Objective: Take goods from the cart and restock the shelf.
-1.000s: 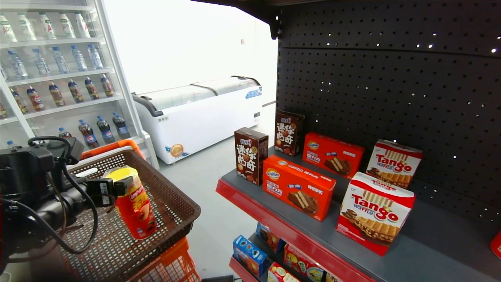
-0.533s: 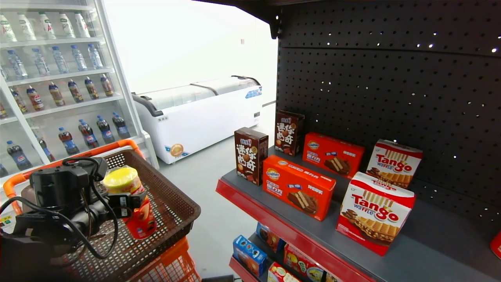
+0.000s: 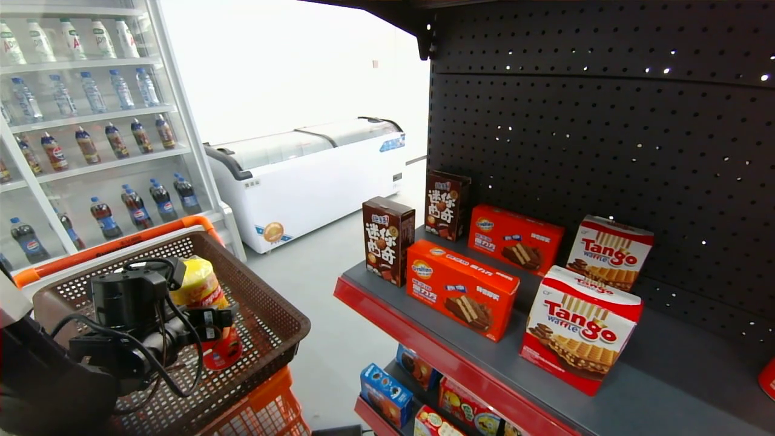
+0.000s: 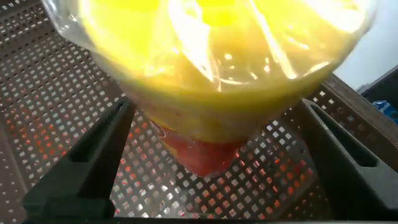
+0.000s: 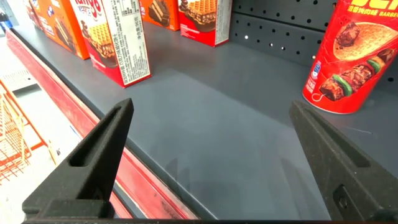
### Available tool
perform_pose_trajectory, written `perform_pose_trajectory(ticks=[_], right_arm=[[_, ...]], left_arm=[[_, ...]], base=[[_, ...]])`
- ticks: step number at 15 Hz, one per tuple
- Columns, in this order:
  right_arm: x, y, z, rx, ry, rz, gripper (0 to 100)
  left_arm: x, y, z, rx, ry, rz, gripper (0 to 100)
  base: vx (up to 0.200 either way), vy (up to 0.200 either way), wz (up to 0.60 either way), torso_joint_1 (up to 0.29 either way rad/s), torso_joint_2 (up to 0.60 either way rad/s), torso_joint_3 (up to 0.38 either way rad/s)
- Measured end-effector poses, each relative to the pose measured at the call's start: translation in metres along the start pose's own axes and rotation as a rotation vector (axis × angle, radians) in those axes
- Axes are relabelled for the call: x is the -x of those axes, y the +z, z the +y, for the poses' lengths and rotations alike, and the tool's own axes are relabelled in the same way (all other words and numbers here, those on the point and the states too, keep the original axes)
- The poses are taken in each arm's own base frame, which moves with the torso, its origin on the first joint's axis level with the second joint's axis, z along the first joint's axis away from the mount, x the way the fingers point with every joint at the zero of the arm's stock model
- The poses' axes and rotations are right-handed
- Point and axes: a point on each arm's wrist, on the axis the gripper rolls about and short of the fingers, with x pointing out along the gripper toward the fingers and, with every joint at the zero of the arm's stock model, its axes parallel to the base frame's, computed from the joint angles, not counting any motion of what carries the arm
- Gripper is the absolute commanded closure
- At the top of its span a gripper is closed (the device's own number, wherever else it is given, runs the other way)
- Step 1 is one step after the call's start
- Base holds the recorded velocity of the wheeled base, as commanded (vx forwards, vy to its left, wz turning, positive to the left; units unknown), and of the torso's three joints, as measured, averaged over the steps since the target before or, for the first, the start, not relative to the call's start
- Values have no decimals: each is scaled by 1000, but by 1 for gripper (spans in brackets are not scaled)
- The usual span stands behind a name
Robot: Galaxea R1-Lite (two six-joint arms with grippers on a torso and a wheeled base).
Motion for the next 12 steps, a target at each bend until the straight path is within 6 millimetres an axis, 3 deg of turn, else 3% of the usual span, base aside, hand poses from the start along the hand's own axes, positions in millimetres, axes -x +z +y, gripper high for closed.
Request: perform_pose_trajectory(ticks=[4,9,12], right_arm=[[0,0,0,0,0,0,0],[0,0,0,0,1,0,0],[0,0,0,0,0,0,0]], left_arm=[[-12,-5,0,4,-63,-28,0],[-22,-11,15,-40,-45,-22,0],[-23,-6,22,-101,-163,-85,0]], base=[[0,0,0,0,0,0],[0,0,0,0,0,0],[0,0,0,0,0,0]])
